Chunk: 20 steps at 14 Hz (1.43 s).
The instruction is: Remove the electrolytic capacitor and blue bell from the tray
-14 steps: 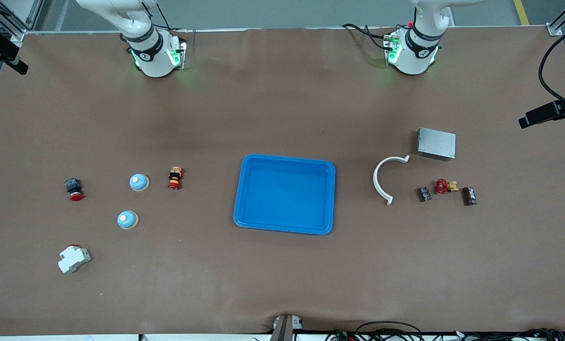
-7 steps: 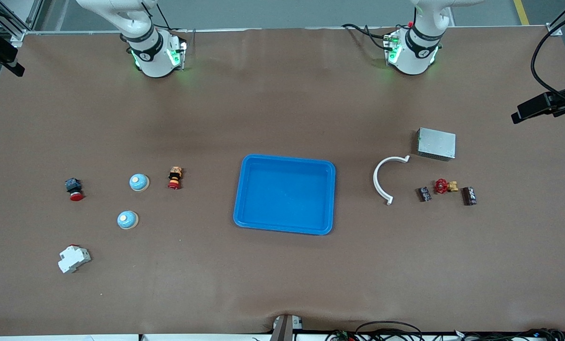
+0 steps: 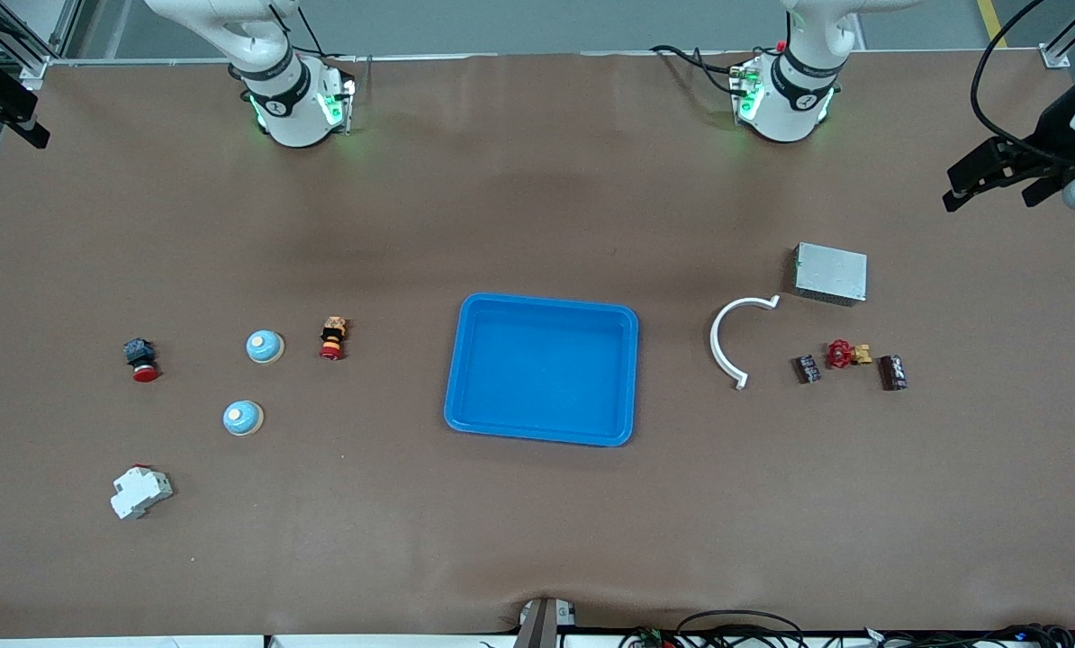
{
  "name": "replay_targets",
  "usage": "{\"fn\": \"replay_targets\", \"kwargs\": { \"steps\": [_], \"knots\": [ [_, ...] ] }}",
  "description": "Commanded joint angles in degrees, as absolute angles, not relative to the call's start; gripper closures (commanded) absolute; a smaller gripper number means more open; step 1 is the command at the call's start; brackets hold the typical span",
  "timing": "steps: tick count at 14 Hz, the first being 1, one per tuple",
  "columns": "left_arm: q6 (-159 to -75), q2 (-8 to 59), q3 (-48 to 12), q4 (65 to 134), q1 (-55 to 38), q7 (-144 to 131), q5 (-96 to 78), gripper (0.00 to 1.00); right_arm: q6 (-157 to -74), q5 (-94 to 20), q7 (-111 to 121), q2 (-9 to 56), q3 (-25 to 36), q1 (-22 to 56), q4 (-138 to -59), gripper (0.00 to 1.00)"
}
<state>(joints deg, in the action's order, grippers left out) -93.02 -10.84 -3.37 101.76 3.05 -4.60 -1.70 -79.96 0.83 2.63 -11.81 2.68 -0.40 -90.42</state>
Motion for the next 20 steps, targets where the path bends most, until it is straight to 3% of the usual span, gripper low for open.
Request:
{"fn": "replay_targets", "kwargs": {
  "steps": [1,3,6,9,14,18,20],
  "knots": [
    [-96.15,-13.1,-3.87,105.47,5.54,-2.99,-1.14,0.0,-79.89,0.7,2.73,-11.6,2.11,-0.97,-90.0,0.0],
    [-97.2,-14.23,-3.95,106.86,5.54,-2.81,-1.32,0.0,-79.89,0.44,1.94,-11.6,2.2,-1.05,-90.09,0.0],
    [-103.78,-20.11,-3.96,114.41,5.45,-2.72,-1.32,0.0,-79.98,0.44,0.97,-11.51,2.2,-0.88,-90.18,0.0],
    [-103.98,-19.78,-4.04,114.26,5.36,-2.72,-1.32,0.0,-80.42,0.35,0.62,-11.43,2.11,-0.88,-90.26,0.0],
    [-102.66,-11.53,-4.3,105.84,5.1,-3.69,-1.06,0.0,-80.07,-0.09,-1.23,-11.43,2.2,-0.97,-90.26,0.0],
    [-94.41,-2.39,-4.39,93.45,5.1,-3.6,-1.23,0.0,-80.16,-0.18,-1.32,-11.51,2.2,-1.05,-90.35,0.0],
    [-93.17,-1.58,-4.48,92.2,5.01,-3.52,-1.23,0.0,-80.16,-0.09,-1.32,-11.51,2.2,-1.05,-90.35,0.0]
  ]
}}
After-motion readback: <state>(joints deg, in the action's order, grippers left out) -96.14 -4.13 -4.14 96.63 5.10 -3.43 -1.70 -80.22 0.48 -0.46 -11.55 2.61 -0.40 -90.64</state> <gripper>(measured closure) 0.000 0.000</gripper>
